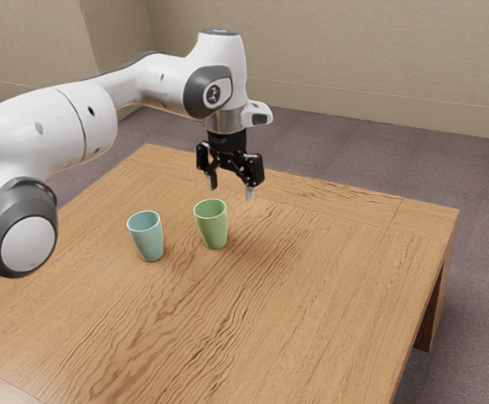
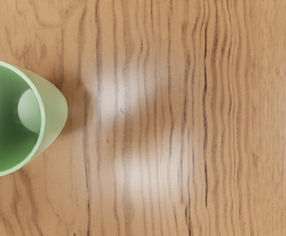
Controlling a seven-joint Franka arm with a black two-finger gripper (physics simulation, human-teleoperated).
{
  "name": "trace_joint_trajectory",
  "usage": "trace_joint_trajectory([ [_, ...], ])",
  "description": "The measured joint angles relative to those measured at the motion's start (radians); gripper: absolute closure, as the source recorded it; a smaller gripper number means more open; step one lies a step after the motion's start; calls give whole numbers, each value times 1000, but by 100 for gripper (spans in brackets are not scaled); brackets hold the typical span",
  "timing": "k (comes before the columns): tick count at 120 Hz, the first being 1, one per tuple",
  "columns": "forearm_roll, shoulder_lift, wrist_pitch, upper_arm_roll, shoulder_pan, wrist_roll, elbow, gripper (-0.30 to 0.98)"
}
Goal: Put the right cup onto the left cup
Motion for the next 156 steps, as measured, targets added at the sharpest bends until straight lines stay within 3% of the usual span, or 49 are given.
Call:
trace_joint_trajectory([
  [71, 4, 127, 24, 8, 37, -149, 127, 0],
  [156, 5, 247, 52, 1, 77, -180, 217, 0],
])
